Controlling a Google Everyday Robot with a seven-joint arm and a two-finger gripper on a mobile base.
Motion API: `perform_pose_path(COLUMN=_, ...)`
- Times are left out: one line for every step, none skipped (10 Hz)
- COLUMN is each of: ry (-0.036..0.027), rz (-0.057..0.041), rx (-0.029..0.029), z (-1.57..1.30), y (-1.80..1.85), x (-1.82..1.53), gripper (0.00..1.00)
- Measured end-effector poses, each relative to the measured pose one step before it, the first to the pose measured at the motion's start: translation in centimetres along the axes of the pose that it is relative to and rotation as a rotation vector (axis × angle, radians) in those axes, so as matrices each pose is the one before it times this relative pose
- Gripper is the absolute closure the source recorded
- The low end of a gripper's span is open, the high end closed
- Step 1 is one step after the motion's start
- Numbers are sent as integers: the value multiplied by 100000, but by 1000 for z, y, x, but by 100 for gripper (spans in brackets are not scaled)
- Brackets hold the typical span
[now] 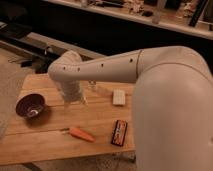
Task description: Drag the ceramic bowl in a circle
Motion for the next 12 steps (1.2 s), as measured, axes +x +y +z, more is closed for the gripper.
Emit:
perform_pose_path(ry=-374, rz=-3714, rx=-176, z=286, y=1420, x=-742, gripper=35)
perform_pose_path(ry=-205, rz=-2793, rx=-332, z=229, y=1219, x=-553, gripper=35)
perform_pose_path(ry=-354, rz=-3910, rx=-665, z=436, y=1930, x=-938, gripper=35)
perform_pose_path(ry=-36, rz=-1850, rx=-727, z=311, y=1024, x=-634, gripper=35)
perform_pose_path(ry=-81, rz=-1498, rx=-1034, z=290, y=943, x=-867, gripper=35)
perform_pose_path(ry=15, rz=-1425, rx=-2169, z=252, y=1257, x=-1149, gripper=35)
perform_pose_path(ry=83, rz=-500, rx=-2122, z=170, y=844, x=-752, gripper=35)
perform_pose_path(ry=-77, rz=700, rx=-3387, z=218, y=821, x=-1071, gripper=35)
perform_pose_path(ry=-115, rz=737, rx=-2499, z=158, y=543, x=-736, gripper=35)
perform_pose_path(ry=15, rz=413, rx=-2940, z=364, y=762, x=-892, gripper=35)
perform_pose_path(ry=267, rz=-655, rx=-1266, z=499, y=678, x=-559, gripper=35)
perform_pose_path(ry=344, rz=-916, rx=-402, z=528, y=515, x=-383, gripper=35)
